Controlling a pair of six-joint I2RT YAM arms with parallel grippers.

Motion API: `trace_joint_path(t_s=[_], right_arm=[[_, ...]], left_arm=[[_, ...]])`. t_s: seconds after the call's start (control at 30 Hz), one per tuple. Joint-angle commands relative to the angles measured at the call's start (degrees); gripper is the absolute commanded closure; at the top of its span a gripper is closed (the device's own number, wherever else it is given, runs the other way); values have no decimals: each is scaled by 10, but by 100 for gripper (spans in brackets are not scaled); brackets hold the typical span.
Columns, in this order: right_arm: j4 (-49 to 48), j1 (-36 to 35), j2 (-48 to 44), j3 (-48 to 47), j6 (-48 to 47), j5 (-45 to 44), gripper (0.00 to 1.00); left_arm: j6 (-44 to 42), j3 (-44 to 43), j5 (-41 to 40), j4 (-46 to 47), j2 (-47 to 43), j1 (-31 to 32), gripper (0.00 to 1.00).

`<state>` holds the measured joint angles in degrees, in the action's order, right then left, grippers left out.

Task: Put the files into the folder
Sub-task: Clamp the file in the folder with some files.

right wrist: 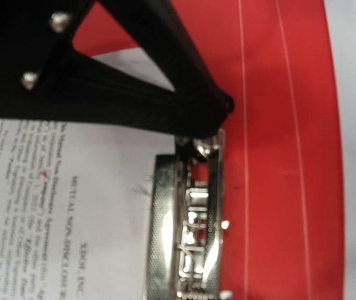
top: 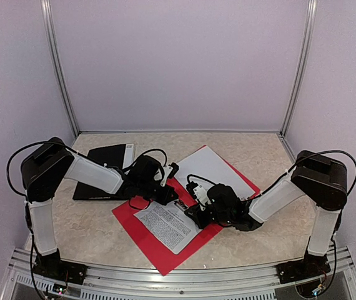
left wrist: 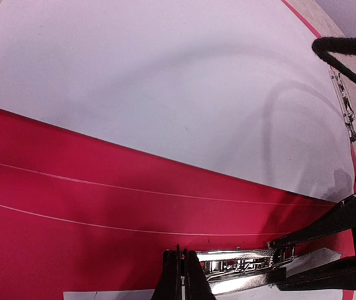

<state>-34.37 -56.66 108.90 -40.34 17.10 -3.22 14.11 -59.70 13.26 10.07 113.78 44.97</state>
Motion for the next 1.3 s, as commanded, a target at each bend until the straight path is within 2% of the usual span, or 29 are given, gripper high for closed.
trace_joint_path(t_s=[0.0,0.9,1.1,1.27], right_arm=[[149,-2,42,25,-6,-4,80],[152,-1,40,27,-9,-3,80],[157,-1,38,23,-10,-3,79],[162,-3,29,21,-8,-3,79]], left_arm=[[1,15,-63,-133,58,-17,100],[-6,-6,-35,-137,4,5,100],[-4,-7,-32,-136,-10,5,87],[-2,-9,-26,-134,-21,4,80]])
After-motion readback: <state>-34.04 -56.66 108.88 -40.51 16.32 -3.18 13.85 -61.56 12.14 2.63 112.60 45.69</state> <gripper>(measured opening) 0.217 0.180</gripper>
